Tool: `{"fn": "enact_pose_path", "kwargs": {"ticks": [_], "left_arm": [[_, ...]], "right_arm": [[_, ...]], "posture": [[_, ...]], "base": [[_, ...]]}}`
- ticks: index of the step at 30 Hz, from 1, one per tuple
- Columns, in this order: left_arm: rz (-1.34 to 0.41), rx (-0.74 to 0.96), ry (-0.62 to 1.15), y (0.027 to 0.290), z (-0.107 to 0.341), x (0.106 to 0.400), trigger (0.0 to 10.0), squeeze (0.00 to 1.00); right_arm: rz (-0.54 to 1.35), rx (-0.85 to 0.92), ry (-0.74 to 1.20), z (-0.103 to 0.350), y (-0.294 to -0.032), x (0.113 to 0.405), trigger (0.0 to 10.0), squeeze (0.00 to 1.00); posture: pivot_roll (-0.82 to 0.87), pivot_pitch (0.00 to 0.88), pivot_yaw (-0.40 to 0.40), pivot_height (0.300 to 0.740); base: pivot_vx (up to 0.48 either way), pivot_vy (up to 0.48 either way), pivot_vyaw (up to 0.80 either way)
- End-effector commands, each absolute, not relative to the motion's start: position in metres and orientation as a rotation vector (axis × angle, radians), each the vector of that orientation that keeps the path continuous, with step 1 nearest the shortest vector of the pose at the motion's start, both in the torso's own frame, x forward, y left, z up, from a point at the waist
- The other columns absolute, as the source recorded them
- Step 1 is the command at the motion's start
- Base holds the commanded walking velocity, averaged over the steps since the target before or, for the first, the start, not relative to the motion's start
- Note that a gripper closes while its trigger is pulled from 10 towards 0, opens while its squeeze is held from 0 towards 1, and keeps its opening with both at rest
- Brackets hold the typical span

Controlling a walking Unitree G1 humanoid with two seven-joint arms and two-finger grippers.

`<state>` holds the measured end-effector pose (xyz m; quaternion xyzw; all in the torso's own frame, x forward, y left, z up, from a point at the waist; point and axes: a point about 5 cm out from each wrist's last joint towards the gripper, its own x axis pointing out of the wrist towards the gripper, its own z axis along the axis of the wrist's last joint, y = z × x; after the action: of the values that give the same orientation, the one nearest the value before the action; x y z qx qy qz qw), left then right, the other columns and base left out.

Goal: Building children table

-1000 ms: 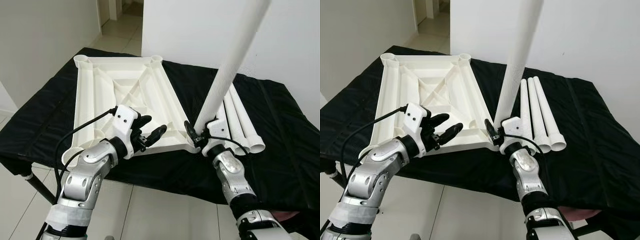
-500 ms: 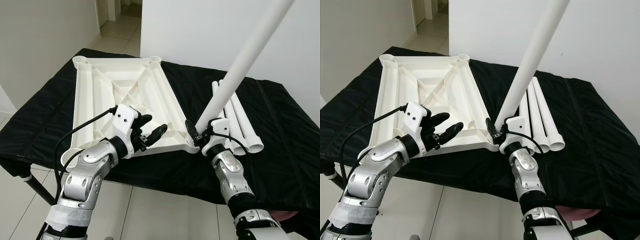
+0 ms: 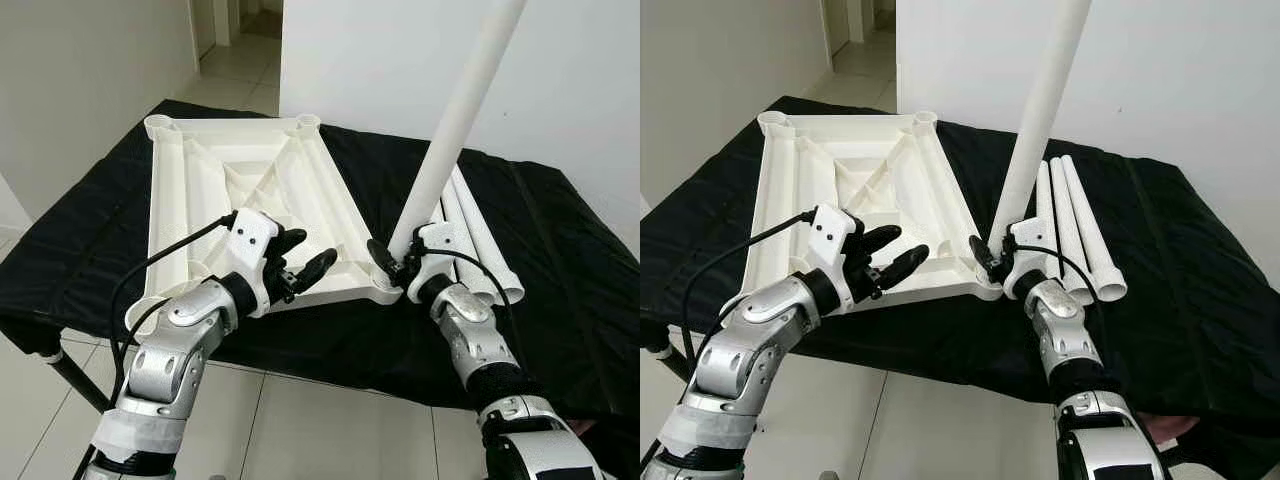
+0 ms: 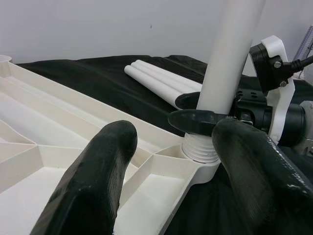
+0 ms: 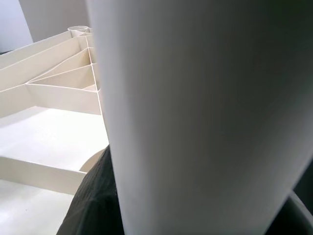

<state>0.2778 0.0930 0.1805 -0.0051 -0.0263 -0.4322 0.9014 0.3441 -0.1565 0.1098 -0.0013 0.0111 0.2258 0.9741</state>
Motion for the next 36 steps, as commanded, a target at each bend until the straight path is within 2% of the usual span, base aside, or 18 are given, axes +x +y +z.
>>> {"fn": "enact_pose_path", "kwargs": {"ticks": [1, 14, 19, 20, 30, 36], "left_arm": [[-0.871, -0.014, -0.046, 0.091, 0.18, 0.277, 10.0, 0.0], [-0.886, -0.015, -0.041, 0.086, 0.182, 0.277, 10.0, 0.0], [-0.923, -0.036, -0.056, 0.081, 0.189, 0.281, 10.0, 0.0], [-0.948, -0.059, -0.058, 0.08, 0.191, 0.281, 10.0, 1.0], [-1.027, -0.044, -0.115, 0.067, 0.206, 0.283, 10.0, 1.0], [-1.066, -0.047, -0.146, 0.061, 0.215, 0.283, 10.0, 1.0]], "right_arm": [[0.423, 0.018, 0.288, 0.056, -0.168, 0.321, 10.0, 0.0], [0.504, 0.015, 0.185, 0.057, -0.146, 0.306, 10.0, 0.0], [0.549, 0.019, 0.103, 0.077, -0.139, 0.306, 10.0, 0.0], [0.564, 0.009, 0.075, 0.085, -0.141, 0.308, 10.0, 0.0], [0.664, -0.027, -0.068, 0.137, -0.151, 0.319, 10.0, 0.0], [0.707, -0.053, -0.103, 0.151, -0.154, 0.318, 10.0, 0.0]], "posture": [[0.01, 0.0, -0.06, 0.74], [0.0, 0.0, -0.064, 0.74], [-0.01, 0.0, -0.068, 0.74], [-0.01, 0.0, -0.069, 0.74], [-0.01, 0.0, -0.075, 0.74], [0.0, 0.0, -0.077, 0.74]], "base": [[0.0, 0.0, 0.0], [0.0, 0.0, 0.0], [0.0, 0.0, 0.0], [0.0, 0.0, 0.0], [0.0, 0.0, 0.0], [0.0, 0.0, 0.0]]}}
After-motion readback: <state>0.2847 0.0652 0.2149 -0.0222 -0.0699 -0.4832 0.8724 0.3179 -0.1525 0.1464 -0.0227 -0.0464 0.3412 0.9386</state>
